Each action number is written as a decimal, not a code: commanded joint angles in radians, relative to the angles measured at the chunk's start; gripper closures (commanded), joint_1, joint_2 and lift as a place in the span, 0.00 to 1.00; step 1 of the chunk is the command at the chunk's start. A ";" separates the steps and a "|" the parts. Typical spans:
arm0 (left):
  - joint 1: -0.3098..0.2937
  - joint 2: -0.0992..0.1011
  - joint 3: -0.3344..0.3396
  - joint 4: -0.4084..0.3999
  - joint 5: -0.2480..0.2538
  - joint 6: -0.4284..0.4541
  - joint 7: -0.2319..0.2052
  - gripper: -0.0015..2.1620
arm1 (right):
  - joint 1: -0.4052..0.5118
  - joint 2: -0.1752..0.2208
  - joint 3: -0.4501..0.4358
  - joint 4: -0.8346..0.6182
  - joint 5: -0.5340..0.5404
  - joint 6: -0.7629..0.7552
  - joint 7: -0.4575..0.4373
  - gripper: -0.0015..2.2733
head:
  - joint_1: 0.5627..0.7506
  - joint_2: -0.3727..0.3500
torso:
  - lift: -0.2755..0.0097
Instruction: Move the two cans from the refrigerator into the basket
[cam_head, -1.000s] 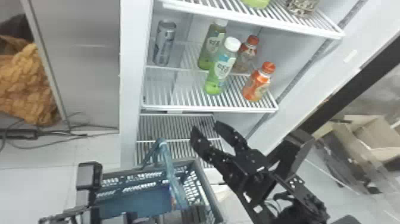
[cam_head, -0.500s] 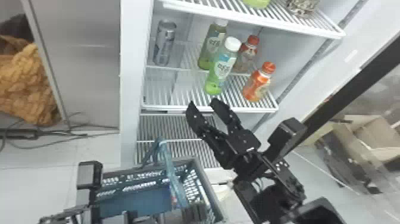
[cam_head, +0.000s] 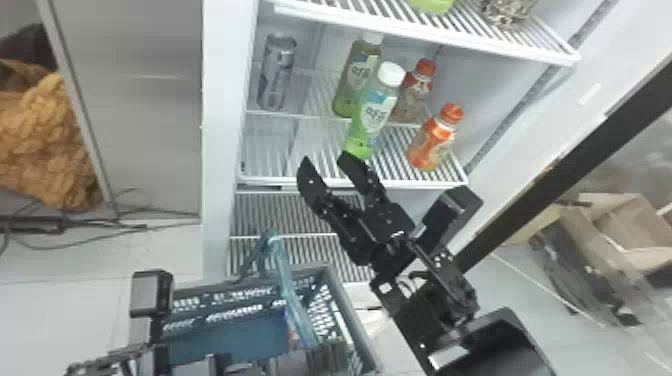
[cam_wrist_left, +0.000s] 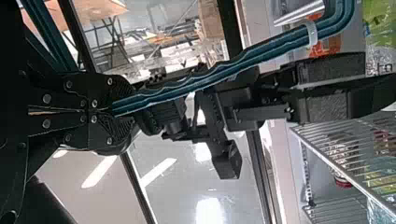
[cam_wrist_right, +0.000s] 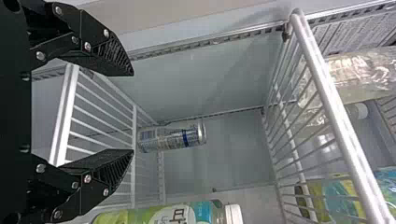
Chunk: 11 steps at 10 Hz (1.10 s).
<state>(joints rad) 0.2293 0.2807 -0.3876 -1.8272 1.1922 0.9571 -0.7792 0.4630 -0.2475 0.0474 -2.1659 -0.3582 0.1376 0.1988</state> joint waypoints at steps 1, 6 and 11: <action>-0.001 0.000 -0.001 0.000 0.000 0.000 0.000 0.55 | -0.043 -0.003 0.016 0.059 0.001 -0.012 -0.002 0.20 | 0.70 0.03 | 0.00; -0.006 0.002 -0.003 0.000 0.004 0.000 0.002 0.55 | -0.181 -0.004 0.072 0.196 0.007 -0.081 -0.022 0.14 | 0.70 0.03 | 0.00; -0.011 0.005 -0.011 0.000 0.008 0.000 0.003 0.55 | -0.304 -0.007 0.118 0.331 0.021 -0.106 -0.041 0.13 | 0.70 0.03 | 0.00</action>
<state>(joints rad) 0.2181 0.2854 -0.3980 -1.8272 1.2003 0.9571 -0.7762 0.1727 -0.2540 0.1589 -1.8499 -0.3383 0.0326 0.1576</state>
